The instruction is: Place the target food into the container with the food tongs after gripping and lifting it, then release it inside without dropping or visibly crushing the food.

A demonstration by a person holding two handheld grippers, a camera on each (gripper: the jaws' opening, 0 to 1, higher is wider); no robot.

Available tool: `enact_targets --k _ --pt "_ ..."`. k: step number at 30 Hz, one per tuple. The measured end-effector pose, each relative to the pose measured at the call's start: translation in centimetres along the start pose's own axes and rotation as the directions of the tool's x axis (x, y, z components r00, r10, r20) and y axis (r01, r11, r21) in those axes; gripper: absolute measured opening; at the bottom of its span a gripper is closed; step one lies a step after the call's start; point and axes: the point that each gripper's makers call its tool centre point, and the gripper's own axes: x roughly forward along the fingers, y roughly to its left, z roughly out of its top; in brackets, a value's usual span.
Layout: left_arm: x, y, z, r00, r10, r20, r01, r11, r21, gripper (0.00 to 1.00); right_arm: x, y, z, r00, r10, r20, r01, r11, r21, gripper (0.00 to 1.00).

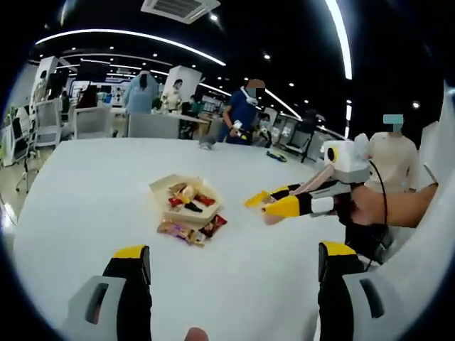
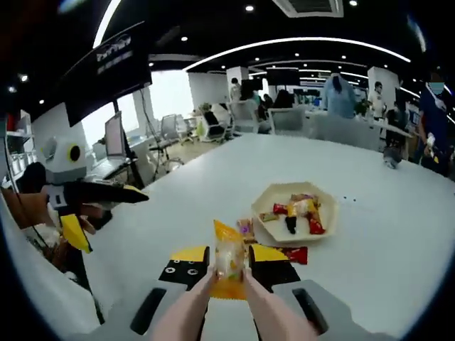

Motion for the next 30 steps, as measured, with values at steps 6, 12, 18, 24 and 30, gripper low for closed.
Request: enact_targets --k 6,12,18,24,30 --pt "2.3 -2.3 1.6 0.997 -0.079 -0.004 0.079 0.996 0.036 0.99 -4.3 -2.3 1.6 0.993 -0.090 0.075 0.084 0.993 0.081 0.21" --pt "3.3 -4.9 2.1 0.994 -0.109 -0.005 0.109 0.993 0.035 0.99 -8.3 -4.5 2.8 0.985 -0.125 0.123 0.110 0.987 0.120 0.21" --pt "3.7 -6.2 1.0 0.999 -0.048 -0.003 0.048 0.999 -0.001 0.98 -10.3 -6.6 3.1 0.986 -0.099 0.135 0.084 0.990 0.116 0.21" --pt "3.8 -7.7 1.4 1.000 0.023 -0.005 -0.023 1.000 -0.007 0.99 -11.5 -9.1 3.7 0.984 -0.066 0.167 0.051 0.994 0.097 0.21" --pt "3.5 -8.2 2.5 0.993 0.112 0.046 -0.111 0.994 -0.024 0.99 -11.5 -10.6 3.7 0.979 -0.004 0.202 -0.016 0.995 0.095 0.21"
